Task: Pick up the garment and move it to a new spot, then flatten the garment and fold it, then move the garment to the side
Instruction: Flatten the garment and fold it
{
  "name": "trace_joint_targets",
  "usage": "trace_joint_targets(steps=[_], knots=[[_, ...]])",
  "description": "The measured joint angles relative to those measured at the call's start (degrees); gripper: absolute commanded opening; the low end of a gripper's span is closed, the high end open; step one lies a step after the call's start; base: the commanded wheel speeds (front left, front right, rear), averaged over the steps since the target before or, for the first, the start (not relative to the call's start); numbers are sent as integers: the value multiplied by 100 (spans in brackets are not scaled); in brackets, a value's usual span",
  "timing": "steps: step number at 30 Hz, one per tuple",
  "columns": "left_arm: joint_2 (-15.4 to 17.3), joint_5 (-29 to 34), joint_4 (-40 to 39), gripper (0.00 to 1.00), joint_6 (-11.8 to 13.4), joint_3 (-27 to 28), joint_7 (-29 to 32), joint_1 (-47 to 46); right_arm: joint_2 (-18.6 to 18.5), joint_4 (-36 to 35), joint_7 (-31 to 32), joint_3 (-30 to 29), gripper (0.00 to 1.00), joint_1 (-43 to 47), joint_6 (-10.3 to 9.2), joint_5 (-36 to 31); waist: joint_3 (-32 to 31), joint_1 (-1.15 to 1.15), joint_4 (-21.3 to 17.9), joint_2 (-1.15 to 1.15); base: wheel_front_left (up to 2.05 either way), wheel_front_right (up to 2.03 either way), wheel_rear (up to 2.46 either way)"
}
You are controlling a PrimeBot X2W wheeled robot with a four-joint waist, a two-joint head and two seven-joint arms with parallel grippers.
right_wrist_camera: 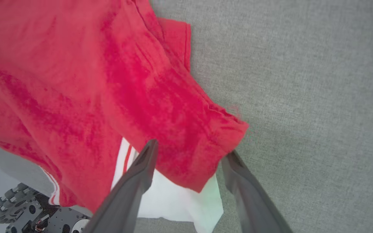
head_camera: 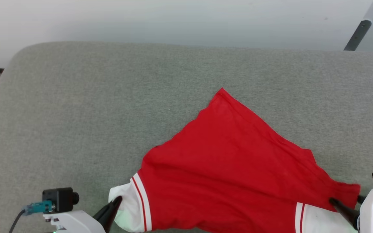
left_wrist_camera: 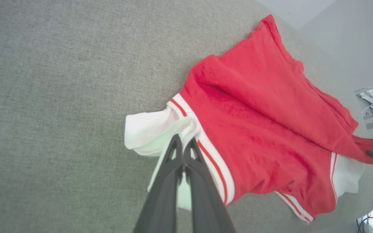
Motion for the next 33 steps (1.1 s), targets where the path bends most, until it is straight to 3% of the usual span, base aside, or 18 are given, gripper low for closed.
trace_joint_targets(steps=[7, 12, 23, 33], knots=[[-143, 98, 19, 0, -86, -104, 86, -166, -174, -566, 23, 85, 100, -499, 0, -1, 73, 0, 185, 0, 0, 0, 0], [-337, 261, 116, 0, -223, -249, 209, -424, -313, -442, -37, 501, 100, -1403, 0, 8, 171, 0, 406, 0, 0, 0, 0], [-955, 510, 615, 0, -632, -584, 481, -1046, -630, 1421, -550, 1819, 100, -3594, 1, 132, 461, 0, 1139, 0, 0, 0, 0], [-1454, 630, 1089, 0, -1012, -773, 554, -1410, -871, 3237, -861, 3087, 100, -4914, 1, 517, 792, 0, 1812, 0, 0, 0, 0]])
